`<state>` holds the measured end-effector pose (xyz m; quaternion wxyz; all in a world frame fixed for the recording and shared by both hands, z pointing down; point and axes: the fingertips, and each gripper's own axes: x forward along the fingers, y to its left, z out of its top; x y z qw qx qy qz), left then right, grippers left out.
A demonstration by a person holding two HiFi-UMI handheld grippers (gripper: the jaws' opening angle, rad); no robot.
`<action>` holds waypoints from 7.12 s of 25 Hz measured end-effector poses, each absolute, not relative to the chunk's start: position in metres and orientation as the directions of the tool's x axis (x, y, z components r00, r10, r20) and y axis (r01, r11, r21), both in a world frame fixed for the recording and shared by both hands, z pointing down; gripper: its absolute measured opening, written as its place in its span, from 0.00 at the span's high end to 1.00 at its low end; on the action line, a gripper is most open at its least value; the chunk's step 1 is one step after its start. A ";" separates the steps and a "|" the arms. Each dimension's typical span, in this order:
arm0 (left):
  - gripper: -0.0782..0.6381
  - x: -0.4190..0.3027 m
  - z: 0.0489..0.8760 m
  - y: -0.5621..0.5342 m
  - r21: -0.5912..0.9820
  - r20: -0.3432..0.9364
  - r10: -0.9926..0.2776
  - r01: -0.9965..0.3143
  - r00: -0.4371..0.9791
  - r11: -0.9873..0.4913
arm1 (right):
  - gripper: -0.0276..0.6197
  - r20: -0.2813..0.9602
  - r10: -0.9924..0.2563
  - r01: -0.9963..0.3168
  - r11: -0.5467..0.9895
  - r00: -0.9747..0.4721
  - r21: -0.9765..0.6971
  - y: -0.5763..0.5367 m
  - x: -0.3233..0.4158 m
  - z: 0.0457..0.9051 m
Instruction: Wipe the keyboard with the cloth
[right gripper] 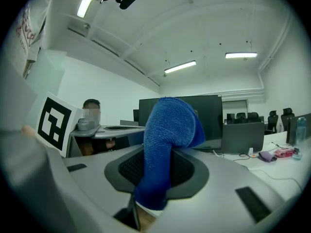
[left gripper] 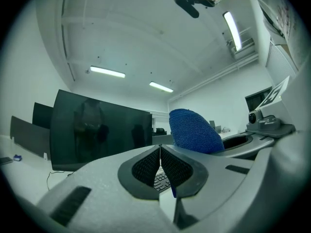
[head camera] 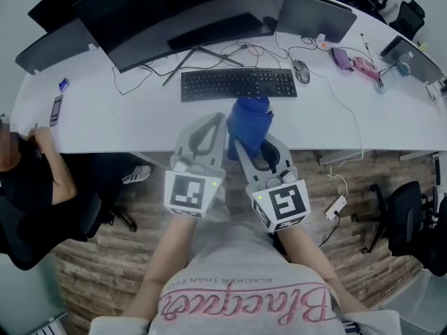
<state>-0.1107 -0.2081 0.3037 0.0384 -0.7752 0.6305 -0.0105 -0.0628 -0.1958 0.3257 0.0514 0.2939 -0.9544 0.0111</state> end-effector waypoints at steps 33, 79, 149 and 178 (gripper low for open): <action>0.88 -0.304 0.404 -0.299 0.032 0.143 -0.989 -0.999 0.043 -0.039 | 0.80 0.255 -0.363 -0.388 0.920 -0.896 -0.053 -0.312 -0.266 0.399; 0.88 -0.364 0.507 -0.358 0.034 0.401 -0.901 -0.980 -0.167 0.197 | 0.80 0.691 -0.077 -0.364 0.888 -0.719 -0.280 -0.395 -0.326 0.549; 0.88 -0.129 0.527 -0.515 0.053 0.469 -0.876 -0.994 0.110 -0.096 | 0.80 0.734 -0.152 -0.486 0.833 -0.662 -0.265 -0.518 -0.067 0.555; 0.88 -0.054 0.525 -0.559 0.078 0.454 -0.856 -0.968 0.246 -0.238 | 0.80 0.784 -0.242 -0.579 0.796 -0.572 -0.177 -0.565 0.050 0.556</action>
